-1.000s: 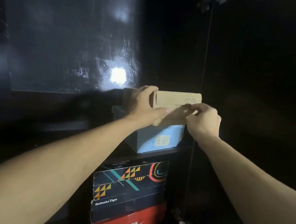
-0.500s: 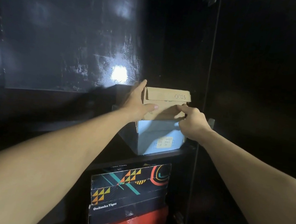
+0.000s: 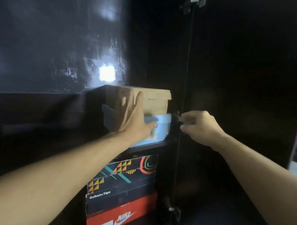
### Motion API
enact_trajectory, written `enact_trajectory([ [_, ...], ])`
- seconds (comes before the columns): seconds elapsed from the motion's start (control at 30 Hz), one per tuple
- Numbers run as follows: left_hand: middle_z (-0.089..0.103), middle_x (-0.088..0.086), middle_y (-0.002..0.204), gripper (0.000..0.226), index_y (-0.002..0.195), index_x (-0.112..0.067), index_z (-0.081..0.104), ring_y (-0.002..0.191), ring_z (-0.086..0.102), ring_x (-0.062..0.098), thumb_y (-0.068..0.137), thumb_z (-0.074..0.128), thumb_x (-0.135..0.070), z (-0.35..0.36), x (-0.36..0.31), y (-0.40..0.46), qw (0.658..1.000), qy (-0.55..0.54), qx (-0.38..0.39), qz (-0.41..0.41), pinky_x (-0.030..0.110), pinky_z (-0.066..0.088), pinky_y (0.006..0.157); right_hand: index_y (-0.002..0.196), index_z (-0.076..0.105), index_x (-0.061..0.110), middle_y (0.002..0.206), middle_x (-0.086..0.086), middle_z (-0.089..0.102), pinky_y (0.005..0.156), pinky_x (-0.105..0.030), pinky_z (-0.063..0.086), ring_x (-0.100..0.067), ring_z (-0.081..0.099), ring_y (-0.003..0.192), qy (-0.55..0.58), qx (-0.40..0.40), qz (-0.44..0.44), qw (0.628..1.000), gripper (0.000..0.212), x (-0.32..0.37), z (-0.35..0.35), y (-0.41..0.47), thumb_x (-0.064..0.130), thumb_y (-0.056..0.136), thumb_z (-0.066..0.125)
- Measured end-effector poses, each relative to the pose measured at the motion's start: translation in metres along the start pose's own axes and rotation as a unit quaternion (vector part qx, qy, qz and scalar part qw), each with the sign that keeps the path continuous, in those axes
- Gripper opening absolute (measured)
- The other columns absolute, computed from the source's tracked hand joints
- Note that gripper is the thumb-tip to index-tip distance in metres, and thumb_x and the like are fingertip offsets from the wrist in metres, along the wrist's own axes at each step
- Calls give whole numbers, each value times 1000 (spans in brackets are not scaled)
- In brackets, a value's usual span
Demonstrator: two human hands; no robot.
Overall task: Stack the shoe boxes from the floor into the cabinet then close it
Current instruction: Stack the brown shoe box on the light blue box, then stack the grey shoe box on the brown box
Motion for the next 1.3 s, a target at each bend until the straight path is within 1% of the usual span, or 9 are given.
enact_trajectory([
  [0.13,49,6,138,82,131,-20,48,125,44,28,65,75,-60,19,-60,-38,993,15,97,61,43,40,102,120,67,13,108,-5,70,76,-38,61,-23,69,96,-1,9,34,999,38,-23,-44,-48,18,83,74],
  [0.2,46,5,143,90,138,-19,45,131,41,26,65,77,-61,42,-89,-66,971,-36,232,35,40,39,105,120,67,12,103,-5,72,69,-38,63,-26,72,87,-11,14,56,998,40,-38,-65,-75,20,82,75],
  [0.43,60,-1,129,104,137,-21,51,113,60,20,49,79,-69,121,-201,-190,800,-27,586,128,38,49,101,108,72,10,93,-12,75,70,-43,63,-30,72,84,-66,29,172,982,27,-124,-134,-195,20,83,74],
  [0.67,63,-2,116,82,129,-15,56,103,61,17,67,75,-64,173,-301,-315,702,-24,667,249,33,51,87,111,70,7,91,-14,75,73,-48,61,-35,72,87,-97,29,321,942,31,-241,-190,-333,16,83,75],
  [0.8,54,-1,138,85,142,-13,46,122,54,18,74,74,-56,197,-351,-382,657,-69,702,266,28,43,102,114,71,9,95,-17,75,74,-48,61,-35,72,91,-102,21,388,916,32,-290,-214,-410,18,84,74],
  [0.97,64,2,125,71,125,-12,63,112,61,18,71,78,-55,227,-392,-472,614,-121,737,254,36,48,100,99,74,-1,94,-20,74,73,-44,61,-32,72,85,-120,9,458,881,25,-345,-227,-509,18,83,74],
  [1.13,59,8,127,89,142,-7,42,104,62,22,74,77,-52,254,-405,-567,577,-151,789,149,33,54,81,92,73,4,90,-13,69,68,-34,45,-29,61,84,-184,70,544,816,30,-400,-219,-602,29,76,75],
  [1.2,63,7,104,59,114,-11,52,92,65,23,76,74,-52,260,-406,-601,562,-128,807,126,32,50,68,116,68,10,115,-11,67,82,-33,47,-29,60,107,-209,82,583,781,44,-414,-214,-637,30,77,77],
  [1.3,66,12,110,47,82,-17,42,99,69,26,77,73,-53,268,-409,-638,543,-125,826,91,37,54,79,144,40,12,144,-18,41,102,-39,44,-35,44,131,-237,64,641,727,96,-433,-209,-688,42,65,86],
])
Point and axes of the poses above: each hand's wrist, its own y-axis towards the middle knuckle, its own z-axis out of the palm, x = y × z, the point moved 8 cm from there along y, towards the middle knuckle
